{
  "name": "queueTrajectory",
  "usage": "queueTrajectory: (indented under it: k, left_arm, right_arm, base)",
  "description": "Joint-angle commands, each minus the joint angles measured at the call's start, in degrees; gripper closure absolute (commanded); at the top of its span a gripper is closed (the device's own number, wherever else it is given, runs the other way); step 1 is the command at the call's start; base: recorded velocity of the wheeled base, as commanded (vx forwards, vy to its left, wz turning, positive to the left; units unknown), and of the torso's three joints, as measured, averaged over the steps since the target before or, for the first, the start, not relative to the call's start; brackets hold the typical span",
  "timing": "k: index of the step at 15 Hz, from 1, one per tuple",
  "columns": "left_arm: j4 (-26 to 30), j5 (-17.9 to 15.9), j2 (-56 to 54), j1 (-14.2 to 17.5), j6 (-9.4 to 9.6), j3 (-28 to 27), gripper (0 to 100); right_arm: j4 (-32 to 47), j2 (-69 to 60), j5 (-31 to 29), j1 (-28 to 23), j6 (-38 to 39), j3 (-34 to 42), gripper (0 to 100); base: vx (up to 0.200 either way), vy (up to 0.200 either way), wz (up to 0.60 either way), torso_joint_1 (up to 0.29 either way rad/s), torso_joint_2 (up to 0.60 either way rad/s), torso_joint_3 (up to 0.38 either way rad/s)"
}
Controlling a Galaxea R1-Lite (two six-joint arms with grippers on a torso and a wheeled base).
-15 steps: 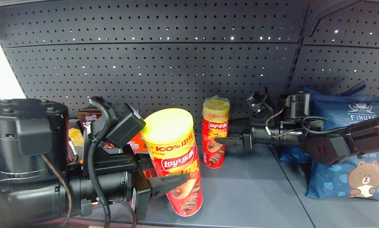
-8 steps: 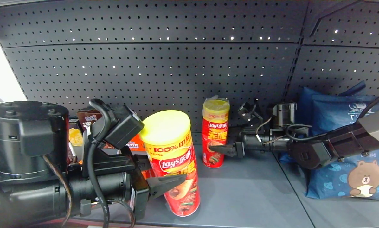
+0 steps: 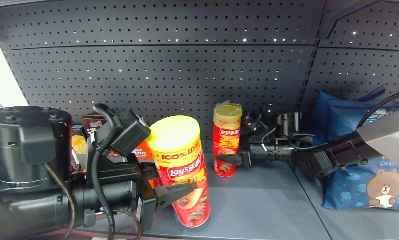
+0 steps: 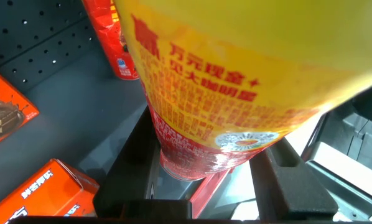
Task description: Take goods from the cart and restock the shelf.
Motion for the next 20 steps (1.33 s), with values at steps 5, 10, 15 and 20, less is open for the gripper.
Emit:
queueTrajectory:
  k: [5,10,15,20]
  left_arm:
    - [0.0,0.0,0.0,0.0,-0.04,0.2,100]
    - [0.0,0.1,-0.4,0.7,-0.04,0.3,100]
    - [0.0,0.1,-0.5,0.8,-0.13,0.3,100]
    - [0.0,0.2,-0.5,0.7,-0.04,-0.3,100]
  right_arm:
    - [0.0,-0.1,0.1,0.7,0.1,0.5,100]
    - [-0.1,-5.6,-1.8,0.7,0.1,4.8,100]
    - [-0.6,-14.4,-2.6,0.8,0.4,14.1,100]
    - [-7.1,-24.9,-2.5,1.4,0.6,31.5,100]
  base:
    - [0.000,0.000,0.00,0.000,0.00,0.000]
    - [0.000,0.000,0.00,0.000,0.00,0.000]
    - [0.000,0.000,0.00,0.000,0.00,0.000]
    - [0.000,0.000,0.00,0.000,0.00,0.000]
